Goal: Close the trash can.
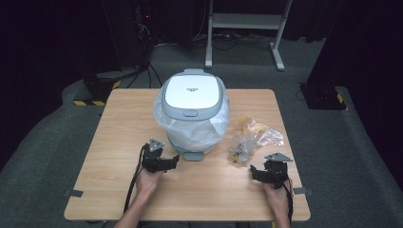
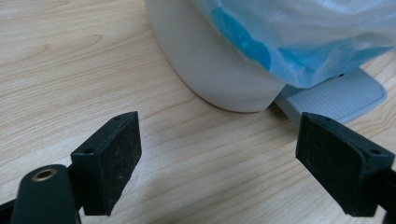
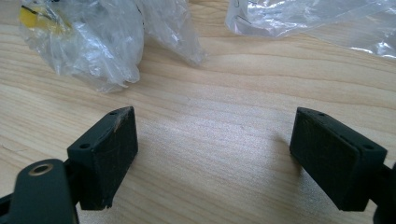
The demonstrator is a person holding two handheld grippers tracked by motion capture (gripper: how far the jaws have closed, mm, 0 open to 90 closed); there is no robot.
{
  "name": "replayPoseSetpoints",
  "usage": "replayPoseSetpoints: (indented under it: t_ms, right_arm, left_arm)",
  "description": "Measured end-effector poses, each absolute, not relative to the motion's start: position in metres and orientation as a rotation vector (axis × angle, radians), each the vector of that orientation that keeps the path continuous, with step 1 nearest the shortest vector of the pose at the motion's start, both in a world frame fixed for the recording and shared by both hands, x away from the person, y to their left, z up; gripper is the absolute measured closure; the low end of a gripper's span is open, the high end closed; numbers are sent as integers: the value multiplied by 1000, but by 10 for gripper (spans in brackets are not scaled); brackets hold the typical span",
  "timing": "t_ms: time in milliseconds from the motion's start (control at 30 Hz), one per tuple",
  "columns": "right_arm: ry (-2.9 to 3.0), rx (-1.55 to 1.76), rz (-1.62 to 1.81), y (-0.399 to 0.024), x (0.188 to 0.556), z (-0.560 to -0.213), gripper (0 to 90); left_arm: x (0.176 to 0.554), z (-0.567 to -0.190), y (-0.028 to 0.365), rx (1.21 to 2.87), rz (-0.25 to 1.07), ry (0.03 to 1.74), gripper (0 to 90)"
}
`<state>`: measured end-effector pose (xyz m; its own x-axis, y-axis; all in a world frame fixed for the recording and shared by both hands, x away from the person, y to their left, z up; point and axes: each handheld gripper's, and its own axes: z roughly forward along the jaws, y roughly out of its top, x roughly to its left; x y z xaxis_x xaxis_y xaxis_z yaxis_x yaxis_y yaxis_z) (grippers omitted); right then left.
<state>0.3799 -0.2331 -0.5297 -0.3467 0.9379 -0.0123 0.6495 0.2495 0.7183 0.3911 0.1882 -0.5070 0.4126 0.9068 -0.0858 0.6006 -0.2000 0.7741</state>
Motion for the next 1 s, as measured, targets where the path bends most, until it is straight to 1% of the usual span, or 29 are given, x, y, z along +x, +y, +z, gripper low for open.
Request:
replayPoseSetpoints:
  t_ms: [467, 1000]
  right_arm:
    - [2085, 1444, 873, -233, 380, -530, 150]
    - [2086, 1439, 874, -233, 380, -530, 153]
  left_arm:
    - [398, -501, 180, 1908, 486, 1275, 147]
    - [406, -508, 171, 1894, 468, 1299, 147]
